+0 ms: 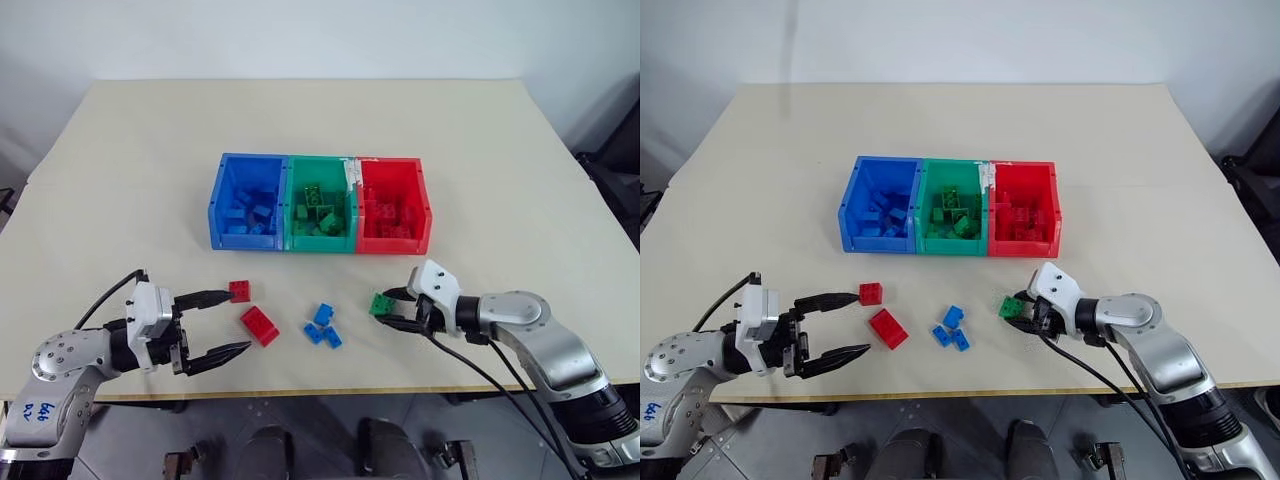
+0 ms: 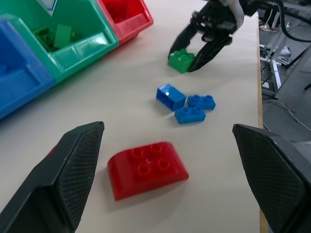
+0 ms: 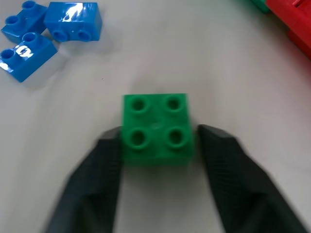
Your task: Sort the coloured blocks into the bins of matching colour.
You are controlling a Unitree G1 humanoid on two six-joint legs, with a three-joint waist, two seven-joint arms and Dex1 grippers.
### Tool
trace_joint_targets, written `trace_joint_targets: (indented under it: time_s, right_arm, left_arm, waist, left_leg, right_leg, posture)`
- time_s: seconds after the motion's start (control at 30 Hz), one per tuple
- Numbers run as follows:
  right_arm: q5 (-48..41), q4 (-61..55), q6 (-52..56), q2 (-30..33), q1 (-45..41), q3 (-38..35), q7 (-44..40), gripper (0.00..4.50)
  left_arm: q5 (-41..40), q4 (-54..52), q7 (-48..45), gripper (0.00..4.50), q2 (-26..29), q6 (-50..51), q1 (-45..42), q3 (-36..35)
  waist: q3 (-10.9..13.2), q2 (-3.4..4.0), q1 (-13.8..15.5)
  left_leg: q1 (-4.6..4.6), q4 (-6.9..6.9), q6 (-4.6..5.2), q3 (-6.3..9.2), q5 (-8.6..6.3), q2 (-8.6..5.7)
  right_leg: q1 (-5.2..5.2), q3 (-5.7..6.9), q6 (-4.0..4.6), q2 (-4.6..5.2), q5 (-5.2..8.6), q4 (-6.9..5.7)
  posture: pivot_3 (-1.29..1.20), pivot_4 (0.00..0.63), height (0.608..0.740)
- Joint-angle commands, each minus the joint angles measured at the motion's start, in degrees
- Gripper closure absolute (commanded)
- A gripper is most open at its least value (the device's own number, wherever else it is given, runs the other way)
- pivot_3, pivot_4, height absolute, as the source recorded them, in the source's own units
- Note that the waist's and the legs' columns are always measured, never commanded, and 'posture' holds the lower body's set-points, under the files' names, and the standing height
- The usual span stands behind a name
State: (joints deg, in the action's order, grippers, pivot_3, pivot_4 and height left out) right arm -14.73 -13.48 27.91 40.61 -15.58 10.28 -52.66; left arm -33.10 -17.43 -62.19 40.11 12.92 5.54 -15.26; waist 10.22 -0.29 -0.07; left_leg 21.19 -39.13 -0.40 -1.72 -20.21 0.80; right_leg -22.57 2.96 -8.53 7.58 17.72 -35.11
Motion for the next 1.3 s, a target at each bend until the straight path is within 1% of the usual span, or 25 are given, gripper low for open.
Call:
trace_joint_targets:
  time_s: [0.03,0.1,0.17,0.23,0.33,0.43,0.57,0.63,0.67,0.73,0.77,0.87,0.97,1.03,1.07,1.13,1.2,1.3]
  right_arm:
    - [-1.28,-1.86,-2.05,-0.30,0.94,-1.16,-1.33,3.05]
    - [-4.68,-3.68,-1.25,-1.81,-1.29,-3.22,-1.61,3.05]
    - [-8.37,-4.71,3.03,-5.22,-7.27,-5.04,0.92,3.05]
    - [-9.43,-3.19,6.65,-8.91,-13.99,-5.66,4.44,3.05]
    - [-6.88,1.89,7.72,-12.47,-21.60,-4.57,8.05,3.05]
    - [-3.67,11.67,5.89,-17.14,-30.21,-3.39,11.57,3.05]
    - [1.82,24.71,-1.42,-21.76,-36.51,-1.02,13.48,3.05]
    - [3.01,29.04,-3.94,-23.30,-38.03,-1.33,14.11,2.30]
    - [2.91,30.27,-4.48,-23.91,-38.40,-1.80,13.99,2.01]
    - [2.60,31.25,-5.28,-24.57,-38.60,-2.25,13.09,1.39]
    - [2.57,31.42,-5.51,-24.77,-38.60,-2.34,12.91,0.99]
    - [0.06,23.90,-6.34,-22.09,-33.91,-3.15,8.19,0.01]
    - [-2.76,16.53,-7.88,-19.26,-28.57,-4.64,3.66,0.01]
    - [-4.92,11.13,-8.77,-16.63,-23.20,-6.61,1.34,0.01]
    - [-6.83,7.36,-10.82,-14.25,-17.35,-9.21,-1.30,0.01]
    - [-8.20,2.80,-14.73,-9.02,-7.64,-12.60,-6.25,0.01]
    - [-8.18,1.22,-16.85,-4.94,-1.79,-14.26,-8.84,0.01]
    - [-8.82,1.44,-19.42,-0.27,6.68,-19.48,-10.96,0.01]
  left_arm:
    - [-2.09,-2.39,1.16,0.00,-0.70,0.32,0.86,-1.41]
    - [-2.65,-2.45,2.81,0.00,-1.49,0.49,1.04,-2.35]
    - [-3.41,-2.05,4.88,0.00,-2.44,0.81,1.71,-4.10]
    - [-2.95,-0.69,5.65,0.00,-2.89,0.06,2.93,-5.72]
    - [-2.43,1.69,5.56,0.00,-3.38,-1.21,5.08,-7.99]
    - [-0.69,3.08,6.15,0.00,-3.85,-4.15,7.11,-10.23]
    - [-1.62,2.19,7.69,0.00,-3.90,-3.75,7.32,-11.34]
    - [-1.79,1.52,8.73,0.00,-3.92,-3.33,7.04,-11.24]
    - [-1.79,1.21,8.92,0.00,-3.91,-3.36,7.01,-11.10]
    - [-1.89,0.58,9.14,0.00,-3.86,-3.26,7.04,-10.72]
    - [-1.99,0.32,9.27,0.00,-3.84,-3.12,7.11,-10.64]
    - [-3.32,-1.36,8.59,0.00,-3.56,-2.00,6.10,-9.09]
    - [-2.89,-1.45,7.61,0.00,-2.75,-1.61,4.84,-7.72]
    - [-1.60,-1.01,6.74,0.00,-1.93,-1.76,3.42,-5.95]
    - [-0.75,-0.32,6.33,0.00,-1.59,-1.81,1.38,-4.17]
    - [0.61,1.05,4.55,0.00,-0.96,-2.47,-1.89,-1.08]
    - [1.73,2.10,2.50,0.00,-0.45,-3.69,-3.48,0.86]
    - [2.81,3.70,-0.12,0.00,-0.86,-5.68,-6.70,4.09]
  waist:
    - [0.00,0.00,0.00]
    - [0.00,0.00,0.00]
    - [0.01,0.00,-0.46]
    - [0.02,0.01,-1.30]
    - [0.02,0.01,-1.58]
    - [0.02,0.00,-1.63]
    - [0.01,0.00,-1.53]
    - [0.01,0.00,-1.60]
    - [0.01,0.00,-1.63]
    - [0.01,0.00,-1.72]
    - [0.01,0.00,-1.81]
    - [0.02,0.00,-1.81]
    - [0.02,0.00,-1.59]
    - [0.02,0.00,-1.43]
    - [0.01,-0.01,-1.22]
    - [0.01,-0.01,0.17]
    - [0.01,0.00,0.10]
    - [0.03,0.00,-0.41]
  left_leg:
    - [-0.01,0.00,0.00,-0.07,0.00,0.01]
    - [-0.02,0.00,0.00,-0.10,0.00,0.02]
    - [-0.02,0.00,0.00,-0.12,0.00,0.04]
    - [-0.07,0.00,-0.04,-0.10,0.03,0.13]
    - [-0.12,0.00,-0.13,0.00,0.07,0.14]
    - [-0.09,0.00,-0.15,0.02,0.05,0.12]
    - [0.02,0.00,-0.13,-0.16,0.04,0.03]
    - [0.02,0.00,-0.10,-0.16,0.03,0.03]
    - [0.02,0.00,-0.09,-0.16,0.02,0.03]
    - [0.03,0.00,-0.07,-0.16,-0.01,0.02]
    - [0.03,0.00,-0.06,-0.17,-0.02,0.03]
    - [0.06,0.02,-0.06,-0.19,-0.04,0.04]
    - [0.10,0.02,-0.04,-0.15,-0.08,0.04]
    - [0.09,0.02,-0.02,-0.23,-0.10,0.02]
    - [0.09,0.01,-0.02,-0.22,-0.10,0.02]
    - [0.07,0.01,0.00,-0.15,-0.14,0.01]
    - [0.02,0.01,0.08,-0.21,-0.21,0.00]
    - [-0.03,0.00,0.13,-0.56,-0.25,0.06]
  right_leg:
    - [0.01,0.00,0.00,0.00,0.00,0.00]
    - [0.01,-0.01,0.00,0.00,0.00,0.00]
    - [-0.01,-0.02,0.00,-0.01,0.00,-0.01]
    - [-0.08,-0.04,-0.05,-0.01,-0.03,-0.04]
    - [-0.14,-0.02,0.00,-0.01,0.00,-0.27]
    - [-0.21,-0.01,0.08,0.00,0.04,-0.35]
    - [-0.29,0.01,0.09,0.08,0.04,-0.42]
    - [-0.29,0.02,0.09,0.08,0.04,-0.44]
    - [-0.29,0.02,0.09,0.08,0.04,-0.44]
    - [-0.29,0.03,0.09,0.09,0.04,-0.44]
    - [-0.30,0.03,0.09,0.09,0.04,-0.44]
    - [-0.37,0.04,0.09,0.08,0.04,-0.43]
    - [-0.36,0.11,0.10,0.09,0.04,-0.44]
    - [-0.35,0.09,0.09,0.10,0.04,-0.39]
    - [-0.34,0.10,0.09,0.10,0.04,-0.39]
    - [-0.24,0.18,0.09,0.08,0.04,-0.30]
    - [-0.12,0.20,0.08,0.07,0.04,-0.19]
    - [-0.11,0.16,-0.12,0.07,-0.07,0.09]
  posture:
    - [0.00,0.150,0.740]
    - [0.00,0.150,0.740]
    - [0.00,0.150,0.740]
    - [0.00,0.150,0.740]
    - [0.00,0.150,0.740]
    - [0.00,0.150,0.740]
    - [0.00,0.150,0.740]
    - [0.00,0.150,0.740]
    - [0.00,0.150,0.740]
    - [0.00,0.150,0.740]
    - [0.00,0.150,0.740]
    - [0.00,0.150,0.740]
    - [0.00,0.150,0.740]
    - [0.00,0.150,0.740]
    - [0.00,0.150,0.740]
    - [0.00,0.150,0.740]
    - [0.00,0.150,0.740]
    - [0.00,0.150,0.740]
